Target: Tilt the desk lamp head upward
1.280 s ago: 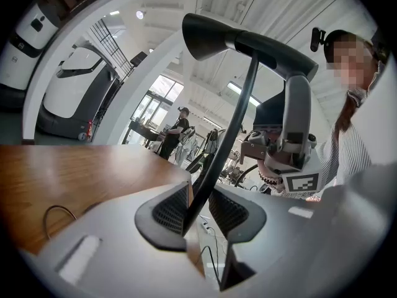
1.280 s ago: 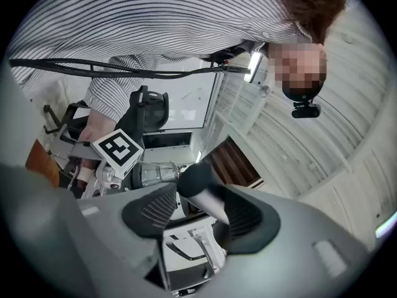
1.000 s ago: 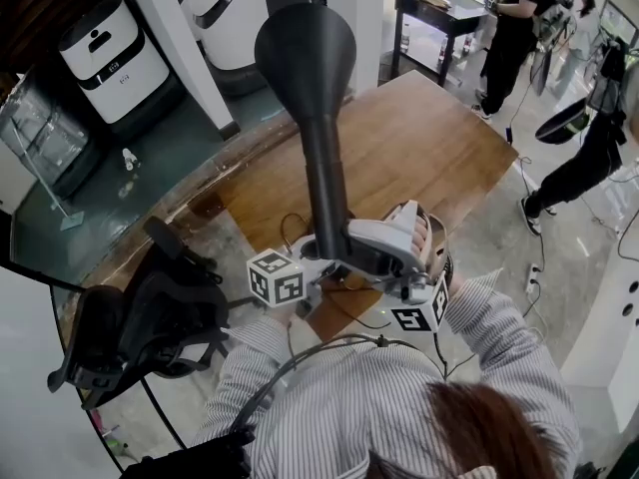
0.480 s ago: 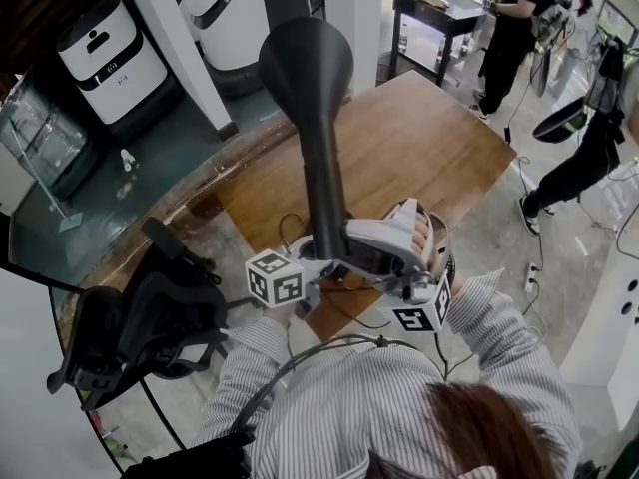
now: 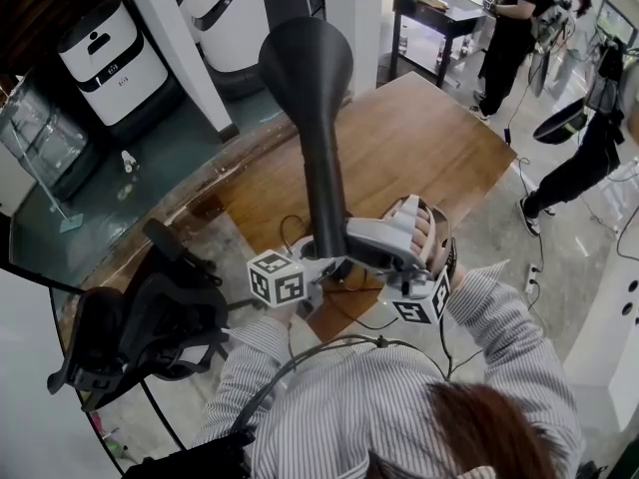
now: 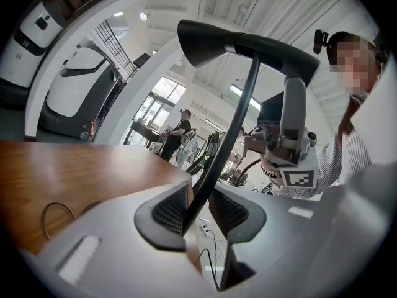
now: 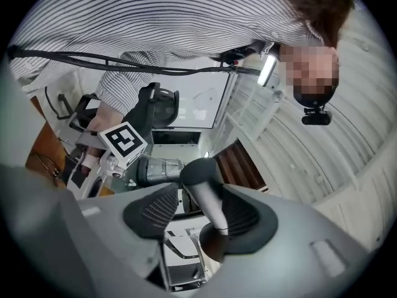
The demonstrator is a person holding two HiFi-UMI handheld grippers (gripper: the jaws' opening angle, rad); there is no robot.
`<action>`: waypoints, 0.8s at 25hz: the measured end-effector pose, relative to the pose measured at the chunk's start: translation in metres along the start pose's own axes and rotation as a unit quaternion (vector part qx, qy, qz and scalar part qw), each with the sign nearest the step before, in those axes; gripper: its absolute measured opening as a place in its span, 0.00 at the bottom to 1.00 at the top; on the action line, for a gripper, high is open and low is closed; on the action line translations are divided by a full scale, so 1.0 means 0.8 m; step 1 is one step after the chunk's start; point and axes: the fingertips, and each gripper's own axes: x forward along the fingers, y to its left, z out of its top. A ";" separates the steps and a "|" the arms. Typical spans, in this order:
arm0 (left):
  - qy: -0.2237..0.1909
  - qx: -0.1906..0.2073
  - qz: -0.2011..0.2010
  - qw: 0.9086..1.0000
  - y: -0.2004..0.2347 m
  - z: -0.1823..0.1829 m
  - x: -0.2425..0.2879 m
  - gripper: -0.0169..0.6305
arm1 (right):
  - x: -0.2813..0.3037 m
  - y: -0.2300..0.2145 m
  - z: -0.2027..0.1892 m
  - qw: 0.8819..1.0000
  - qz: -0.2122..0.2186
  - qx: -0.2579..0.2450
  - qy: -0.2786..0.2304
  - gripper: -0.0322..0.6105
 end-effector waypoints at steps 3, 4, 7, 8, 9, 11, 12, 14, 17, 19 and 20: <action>-0.003 -0.003 0.000 1.000 0.001 0.001 0.001 0.18 | -0.002 0.010 -0.004 1.000 0.014 -0.012 0.004 0.38; -0.005 -0.005 0.000 1.000 0.001 0.001 0.002 0.18 | -0.002 0.012 -0.004 1.000 0.017 -0.017 0.005 0.38; -0.007 -0.007 -0.001 1.000 0.001 0.002 0.003 0.17 | 0.000 0.014 -0.006 0.999 0.014 -0.033 0.013 0.38; -0.007 -0.005 -0.001 1.000 0.001 0.003 0.003 0.16 | 0.002 0.014 -0.008 0.999 0.013 -0.036 0.016 0.38; -0.005 -0.002 0.000 1.000 0.001 0.004 0.004 0.16 | 0.003 0.013 -0.011 0.999 0.012 -0.037 0.019 0.38; 0.002 0.006 0.001 1.000 0.002 0.005 0.005 0.14 | 0.005 0.014 -0.015 0.999 0.013 -0.030 0.024 0.38; 0.006 0.010 0.001 1.000 0.002 0.005 0.006 0.14 | 0.004 0.015 -0.016 0.999 0.015 -0.027 0.025 0.38; 0.011 0.012 -0.003 1.000 0.001 0.003 0.007 0.14 | 0.002 0.019 -0.016 0.999 0.022 -0.023 0.021 0.38; 0.011 0.012 -0.006 1.000 -0.002 0.000 0.007 0.14 | -0.003 0.026 -0.013 0.999 0.026 -0.017 0.017 0.38; 0.009 0.012 -0.005 1.000 -0.003 0.000 0.007 0.14 | -0.004 0.028 -0.013 1.000 0.023 -0.009 0.017 0.38; 0.009 0.012 -0.004 1.000 -0.002 0.000 0.007 0.14 | -0.004 0.029 -0.013 1.000 0.021 -0.006 0.017 0.38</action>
